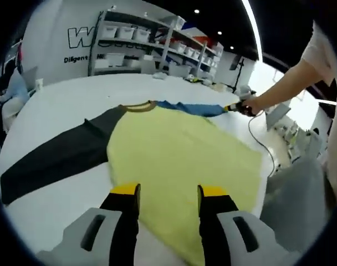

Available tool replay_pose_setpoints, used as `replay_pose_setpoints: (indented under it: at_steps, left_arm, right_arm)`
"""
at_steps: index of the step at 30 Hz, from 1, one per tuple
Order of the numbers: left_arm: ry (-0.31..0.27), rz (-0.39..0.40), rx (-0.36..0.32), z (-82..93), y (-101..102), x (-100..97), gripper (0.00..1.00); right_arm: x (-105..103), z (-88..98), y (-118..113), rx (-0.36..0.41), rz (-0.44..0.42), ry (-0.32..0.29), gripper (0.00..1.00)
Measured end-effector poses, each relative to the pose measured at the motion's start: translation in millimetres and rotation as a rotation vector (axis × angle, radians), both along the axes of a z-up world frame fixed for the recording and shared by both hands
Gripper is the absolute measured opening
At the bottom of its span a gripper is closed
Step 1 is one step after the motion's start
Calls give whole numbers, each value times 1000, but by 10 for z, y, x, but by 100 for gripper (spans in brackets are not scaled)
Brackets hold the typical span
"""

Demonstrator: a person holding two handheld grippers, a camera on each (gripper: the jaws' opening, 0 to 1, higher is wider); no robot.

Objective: Fold the garment on the visible template until the final outline fits inside the template.

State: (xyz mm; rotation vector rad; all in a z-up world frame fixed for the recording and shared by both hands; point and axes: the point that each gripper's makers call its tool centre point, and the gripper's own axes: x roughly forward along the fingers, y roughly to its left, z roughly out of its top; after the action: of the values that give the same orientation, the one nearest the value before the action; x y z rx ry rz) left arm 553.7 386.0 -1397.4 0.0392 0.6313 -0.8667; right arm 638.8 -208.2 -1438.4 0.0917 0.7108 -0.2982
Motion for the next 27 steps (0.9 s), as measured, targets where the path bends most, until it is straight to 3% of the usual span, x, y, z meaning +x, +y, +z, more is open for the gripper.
replay_pose_setpoints:
  at_steps: [2,4,6,9,14,16,19,23,27]
  left_arm:
    - [3,-9,4,-25,-21,-10,39]
    - [11,-15,9,-47,-41,-26,39]
    - [11,-17,10,-53,-56,-28,39]
    - [8,-14,5,-55,-67,-10,38]
    - [5,4,5,-49,-46,34,38]
    - [3,10,13,-54,-24,45,38]
    - [-5,21,17,-37,-7,61,40]
    - [-17,26,12,24,-14,53,40]
    - [-33,35,1,95,-11,30,40]
  right_arm:
    - [4,6,8,2,-5,-16,22]
    - [-33,20,-51,66,-99,-63,12]
    - [-46,29,-108,79,-122,-86,7]
    - [-52,25,-88,30,-60,-62,0]
    - [-88,48,-99,80,-75,-70,0]
    - [-97,162,-180,61,-115,-119,0]
    - [-117,260,-158,29,-102,-109,0]
    - [-109,400,-142,13,-118,-142,0]
    - [-45,669,-57,-36,-106,-201,0]
